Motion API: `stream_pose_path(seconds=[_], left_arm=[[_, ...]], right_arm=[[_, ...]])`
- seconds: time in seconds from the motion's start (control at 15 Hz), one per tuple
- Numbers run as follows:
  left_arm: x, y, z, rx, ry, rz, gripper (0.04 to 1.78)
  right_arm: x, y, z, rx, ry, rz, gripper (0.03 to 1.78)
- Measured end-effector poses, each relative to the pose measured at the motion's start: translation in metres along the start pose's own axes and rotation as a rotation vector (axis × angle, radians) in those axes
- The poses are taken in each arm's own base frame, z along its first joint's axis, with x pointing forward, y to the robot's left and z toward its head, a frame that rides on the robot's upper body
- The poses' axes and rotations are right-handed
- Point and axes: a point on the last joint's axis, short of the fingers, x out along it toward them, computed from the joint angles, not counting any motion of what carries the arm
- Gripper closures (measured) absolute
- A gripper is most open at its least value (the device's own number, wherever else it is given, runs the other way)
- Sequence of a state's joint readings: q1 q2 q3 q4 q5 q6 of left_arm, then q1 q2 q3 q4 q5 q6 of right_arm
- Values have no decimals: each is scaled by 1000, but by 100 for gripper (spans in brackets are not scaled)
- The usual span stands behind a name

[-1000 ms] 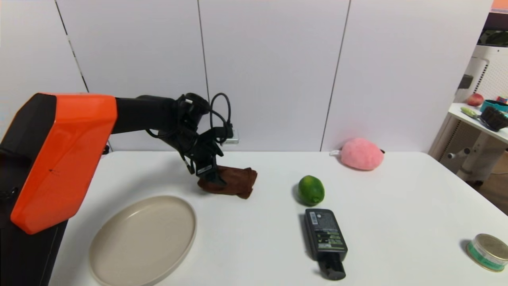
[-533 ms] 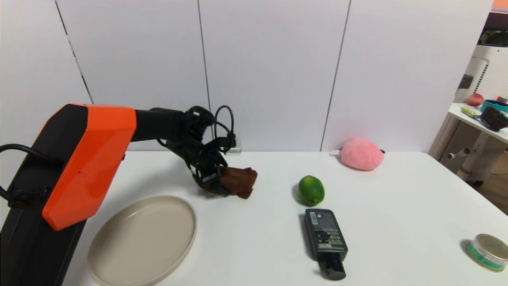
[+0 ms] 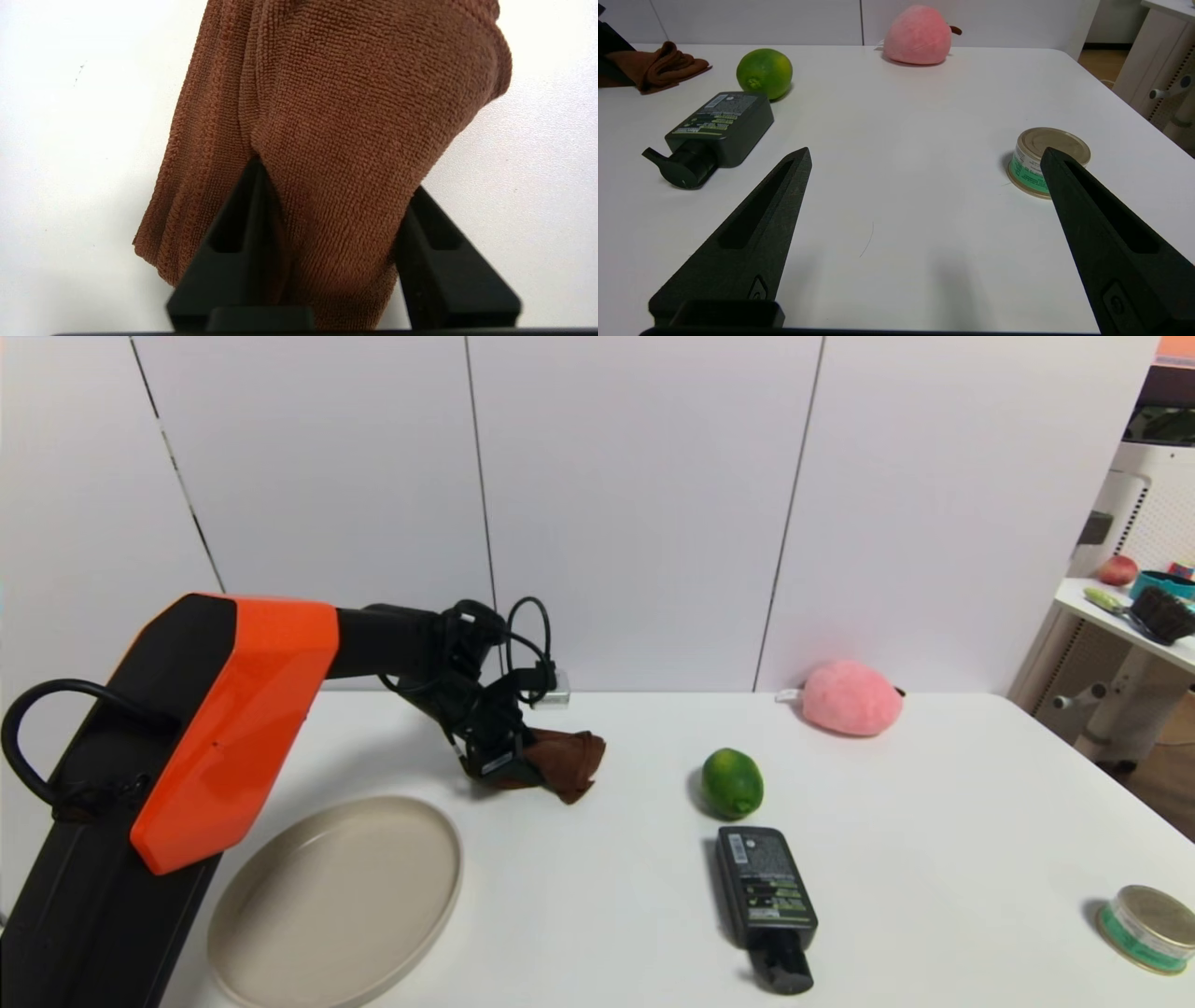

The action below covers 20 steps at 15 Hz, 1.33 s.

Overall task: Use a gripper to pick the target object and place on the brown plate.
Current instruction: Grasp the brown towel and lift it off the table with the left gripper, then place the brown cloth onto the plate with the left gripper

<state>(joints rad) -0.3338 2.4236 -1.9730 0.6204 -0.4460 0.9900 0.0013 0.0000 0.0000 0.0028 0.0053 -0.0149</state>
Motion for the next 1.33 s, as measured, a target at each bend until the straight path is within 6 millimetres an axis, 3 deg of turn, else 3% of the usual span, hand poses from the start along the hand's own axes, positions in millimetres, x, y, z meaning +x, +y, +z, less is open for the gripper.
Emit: stream_pose_path(seconds=[0.13,0.27,0.47,0.8,0.93,1.07,1.33], left_arm=[[-2,0,1,-21,-14,-5,148],[-11,-1,6,-59,-28,2,148],[-41,-3,22,-91,-68,49,148],[-135,-28,43,-160,-113,143,148],[-169,-48,31,-210,-75,176,148],[-196,-70,7,-282,-19,207,148],[-222,-107,-41,-419,52,244,148]], right_arm=[[0,0,0,0,0,0,12],[0,0,0,0,0,0,12],[0,0,0,0,0,0,12],[0,0,0,0,0,0,12],[0,0,0,0,0,0,12],[0,0,0,0,1,0,12],[0,0,0,0,0,0,12]])
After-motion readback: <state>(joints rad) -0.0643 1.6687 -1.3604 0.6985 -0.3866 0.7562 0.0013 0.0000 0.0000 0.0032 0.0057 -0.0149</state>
